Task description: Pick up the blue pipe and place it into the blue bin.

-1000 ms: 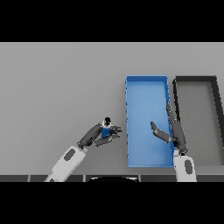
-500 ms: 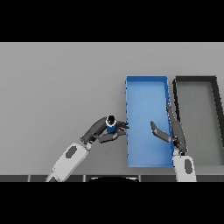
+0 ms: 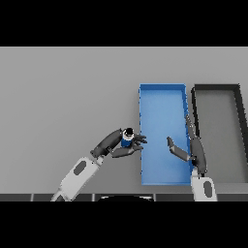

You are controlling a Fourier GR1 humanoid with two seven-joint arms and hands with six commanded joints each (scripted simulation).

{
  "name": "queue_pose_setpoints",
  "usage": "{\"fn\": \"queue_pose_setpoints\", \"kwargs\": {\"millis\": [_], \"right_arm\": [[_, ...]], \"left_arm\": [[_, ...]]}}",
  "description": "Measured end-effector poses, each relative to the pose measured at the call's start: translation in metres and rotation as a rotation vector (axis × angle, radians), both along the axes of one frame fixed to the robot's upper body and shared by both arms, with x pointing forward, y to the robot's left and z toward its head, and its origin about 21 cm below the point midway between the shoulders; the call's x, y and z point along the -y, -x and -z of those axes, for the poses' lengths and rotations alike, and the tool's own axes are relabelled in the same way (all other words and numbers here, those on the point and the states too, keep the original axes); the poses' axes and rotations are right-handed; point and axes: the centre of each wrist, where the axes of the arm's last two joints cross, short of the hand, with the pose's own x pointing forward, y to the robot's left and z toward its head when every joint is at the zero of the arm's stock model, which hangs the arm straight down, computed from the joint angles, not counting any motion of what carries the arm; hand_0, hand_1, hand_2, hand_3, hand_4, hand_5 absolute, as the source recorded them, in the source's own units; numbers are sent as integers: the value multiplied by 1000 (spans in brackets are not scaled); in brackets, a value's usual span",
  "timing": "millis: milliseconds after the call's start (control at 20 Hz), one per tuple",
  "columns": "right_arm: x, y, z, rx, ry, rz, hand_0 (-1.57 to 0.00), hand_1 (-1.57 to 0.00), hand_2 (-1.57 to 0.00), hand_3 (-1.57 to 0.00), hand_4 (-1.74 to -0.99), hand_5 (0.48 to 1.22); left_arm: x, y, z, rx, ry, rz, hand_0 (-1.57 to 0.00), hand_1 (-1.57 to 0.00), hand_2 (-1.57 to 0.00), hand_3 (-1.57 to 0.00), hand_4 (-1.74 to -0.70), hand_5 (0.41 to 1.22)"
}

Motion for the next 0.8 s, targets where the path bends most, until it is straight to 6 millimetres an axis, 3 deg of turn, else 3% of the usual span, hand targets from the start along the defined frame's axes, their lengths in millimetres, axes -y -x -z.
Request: {"fn": "queue_pose_setpoints", "kwargs": {"millis": [100, 250, 400, 550, 800], "right_arm": [[-3, 12, 0, 3, 2, 41, 1, 1, 1, 1, -1188, 643], [-3, 23, -4, 9, 11, 89, 1, 1, -20, 1, -1187, 642], [-8, 23, -20, 99, -147, -39, 1, -22, -89, -1, -1202, 624], [1, 17, -57, 58, -231, -232, 1, -23, -118, -1, -1224, 600], [-13, -2, -113, 22, -193, -505, 1, -7, -99, 0, -1261, 560]], "left_arm": [[-2, 1, 0, 5, 5, 6, -1570, -1570, -1570, -1570, -1466, 1220], [0, 3, 0, 7, 5, 8, -1570, -1570, -1571, -1571, -1467, 1220], [0, 0, -3, 9, 9, 8, -1571, -1571, -1571, -1571, -1467, 1221], [3, 1, -6, 8, 5, 22, -1571, -1571, -1571, -1571, -1467, 1221], [5, 4, -6, 8, 3, 30, -1571, -1571, -1571, -1571, -1467, 1221]]}}
